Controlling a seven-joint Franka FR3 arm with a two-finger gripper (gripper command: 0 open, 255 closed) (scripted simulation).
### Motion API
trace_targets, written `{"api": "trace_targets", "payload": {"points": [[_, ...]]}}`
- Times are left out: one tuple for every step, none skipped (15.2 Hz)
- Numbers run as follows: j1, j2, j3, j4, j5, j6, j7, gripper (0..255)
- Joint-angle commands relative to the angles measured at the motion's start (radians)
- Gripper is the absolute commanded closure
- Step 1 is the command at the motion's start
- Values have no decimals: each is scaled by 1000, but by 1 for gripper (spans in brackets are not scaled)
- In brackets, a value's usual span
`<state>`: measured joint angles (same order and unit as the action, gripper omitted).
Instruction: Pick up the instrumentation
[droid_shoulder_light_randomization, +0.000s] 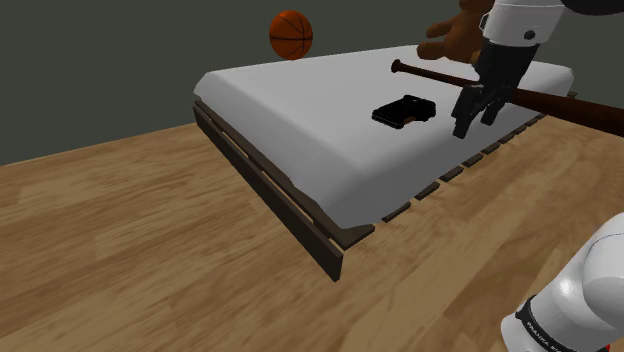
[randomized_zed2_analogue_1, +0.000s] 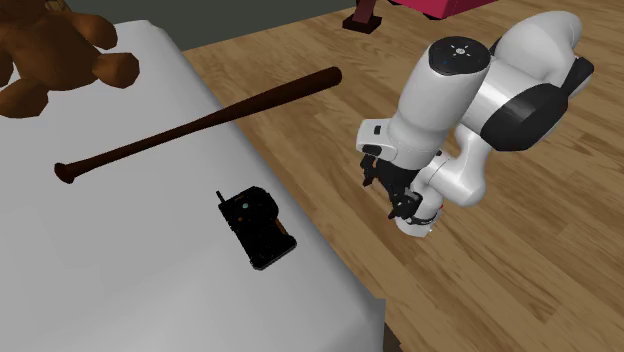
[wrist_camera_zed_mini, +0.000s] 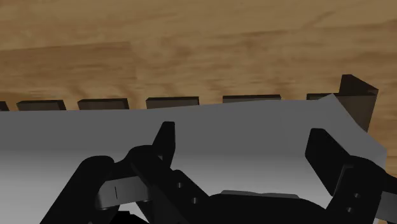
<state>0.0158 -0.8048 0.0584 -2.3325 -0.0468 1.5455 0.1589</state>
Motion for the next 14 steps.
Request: {"api": "trace_targets", "payload": {"points": [[0, 0, 0, 0, 0, 0, 0, 0], [-15, 42, 6, 22, 2, 17, 33, 0], [-30, 84, 12, 45, 4, 33, 66, 0], [-45, 126, 17, 70, 5, 48, 99, 0], [-60, 167, 22, 95, 6, 61, 131, 0], [-75, 208, 26, 122, 6, 72, 164, 0], [-88, 248, 29, 149, 5, 82, 196, 0], [-102, 288, 32, 178, 4, 91, 228, 0], [-115, 328, 34, 207, 2, 98, 260, 0], [-128, 367, 35, 237, 0, 104, 291, 0], [-141, 406, 35, 269, -2, 109, 322, 0], [-152, 444, 35, 300, -5, 113, 353, 0], [-163, 482, 34, 333, -8, 115, 384, 0], [-174, 519, 32, 366, -11, 116, 414, 0]]}}
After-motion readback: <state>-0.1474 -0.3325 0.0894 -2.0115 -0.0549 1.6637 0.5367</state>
